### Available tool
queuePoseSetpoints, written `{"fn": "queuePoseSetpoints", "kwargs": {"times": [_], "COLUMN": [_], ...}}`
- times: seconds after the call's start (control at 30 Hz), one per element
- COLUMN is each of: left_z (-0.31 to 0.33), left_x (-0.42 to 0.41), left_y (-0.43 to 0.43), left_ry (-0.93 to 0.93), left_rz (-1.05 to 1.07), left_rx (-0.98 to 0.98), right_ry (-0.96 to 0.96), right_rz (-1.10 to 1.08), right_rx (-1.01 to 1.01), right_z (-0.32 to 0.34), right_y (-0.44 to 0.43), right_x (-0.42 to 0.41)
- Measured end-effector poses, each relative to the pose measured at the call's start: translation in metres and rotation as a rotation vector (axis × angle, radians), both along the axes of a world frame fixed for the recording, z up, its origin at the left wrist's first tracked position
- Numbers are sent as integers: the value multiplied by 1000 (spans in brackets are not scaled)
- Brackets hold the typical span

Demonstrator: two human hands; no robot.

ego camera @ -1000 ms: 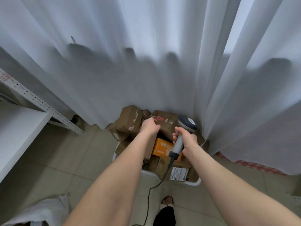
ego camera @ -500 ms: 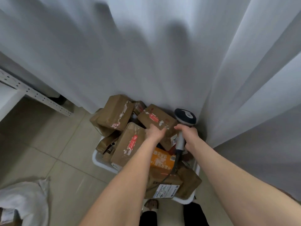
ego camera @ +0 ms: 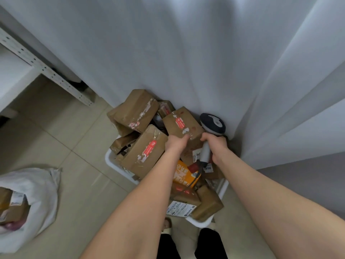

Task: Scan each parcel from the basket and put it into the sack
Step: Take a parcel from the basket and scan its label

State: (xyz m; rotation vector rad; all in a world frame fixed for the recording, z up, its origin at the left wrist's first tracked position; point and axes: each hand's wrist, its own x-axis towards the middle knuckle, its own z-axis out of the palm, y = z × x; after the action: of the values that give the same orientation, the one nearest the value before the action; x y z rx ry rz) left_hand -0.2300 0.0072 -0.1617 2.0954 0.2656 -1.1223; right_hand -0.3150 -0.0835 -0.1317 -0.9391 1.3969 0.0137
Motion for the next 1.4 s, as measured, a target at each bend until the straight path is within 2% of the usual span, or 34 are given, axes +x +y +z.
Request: {"fn": "queuePoseSetpoints", "kwargs": {"times": [0.37, 0.67, 0.8, 0.97, 1.2, 1.4], "left_z": [123, 240, 274, 299, 313, 312], "left_x": [12, 35, 43, 39, 20, 8], "left_y": [18, 47, 62, 76, 83, 81], "left_ry": [16, -44, -87, -47, 123, 123], "left_rz": [87, 95, 23, -82, -252, -274], "left_rx": [-99, -192, -187, -132, -34, 25], "right_ry": [-111, -279, -351, -378, -366, -361], "right_rz": [-45, -149, -169, -131, 175, 193], "right_rx": [-108, -42, -34, -65, -261, -227], "right_z": [106, 212, 240, 260, 280, 281], "right_y": [12, 40, 55, 75, 92, 92], "right_x": [1, 6, 8, 14, 14, -1]}}
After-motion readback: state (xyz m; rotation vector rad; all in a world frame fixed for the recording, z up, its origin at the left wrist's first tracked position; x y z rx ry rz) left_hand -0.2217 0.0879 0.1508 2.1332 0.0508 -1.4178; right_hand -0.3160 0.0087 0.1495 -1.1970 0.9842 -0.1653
